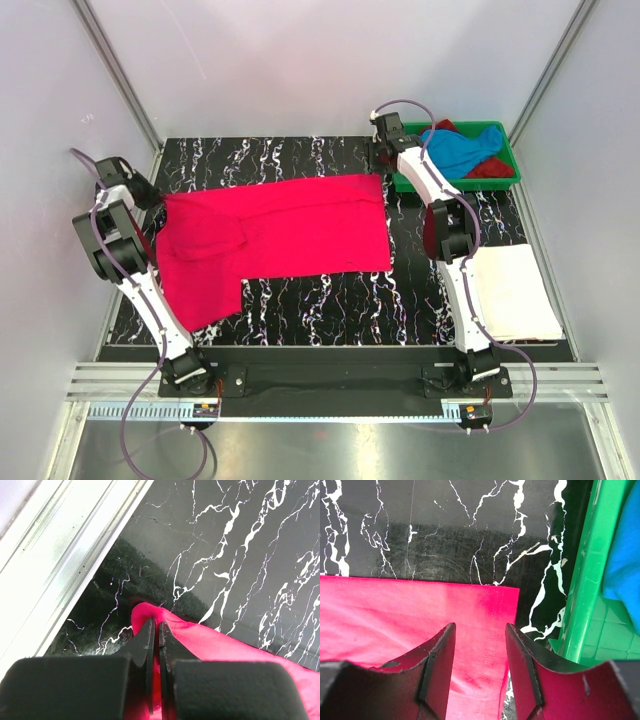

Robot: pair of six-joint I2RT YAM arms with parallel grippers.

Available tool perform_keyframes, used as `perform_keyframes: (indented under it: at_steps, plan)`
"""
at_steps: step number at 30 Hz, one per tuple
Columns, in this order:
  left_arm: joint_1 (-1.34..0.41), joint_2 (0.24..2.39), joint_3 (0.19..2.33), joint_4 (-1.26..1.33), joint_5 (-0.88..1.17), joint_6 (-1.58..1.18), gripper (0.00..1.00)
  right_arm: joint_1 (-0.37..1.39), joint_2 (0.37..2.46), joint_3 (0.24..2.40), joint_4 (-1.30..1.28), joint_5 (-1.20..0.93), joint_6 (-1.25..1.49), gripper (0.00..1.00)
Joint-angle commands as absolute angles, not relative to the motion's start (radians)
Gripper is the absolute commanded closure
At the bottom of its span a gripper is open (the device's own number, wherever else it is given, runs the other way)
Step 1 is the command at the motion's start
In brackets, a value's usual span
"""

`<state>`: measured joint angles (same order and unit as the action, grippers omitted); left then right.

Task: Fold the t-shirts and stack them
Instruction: Fold the tshirt

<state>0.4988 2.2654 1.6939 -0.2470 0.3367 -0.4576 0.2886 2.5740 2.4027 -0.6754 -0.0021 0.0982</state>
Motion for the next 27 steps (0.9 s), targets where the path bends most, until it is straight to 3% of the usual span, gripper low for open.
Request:
perform_keyframes:
  at_steps: [1,23,27]
  plan:
    - [0.649,2.166,1.678,-0.155,0.18,-0.543,1.0,0.288,2.602,2.456,-0.663,-0.018,0.098,0.48]
    - [0.69,2.146,1.62,-0.127,0.218,-0.551,1.0,0.288,2.689,2.514,-0.587,0.067,0.09,0.47]
    - [0.686,2.151,1.602,-0.091,0.253,-0.572,1.0,0.288,2.706,2.528,-0.572,0.057,0.104,0.59]
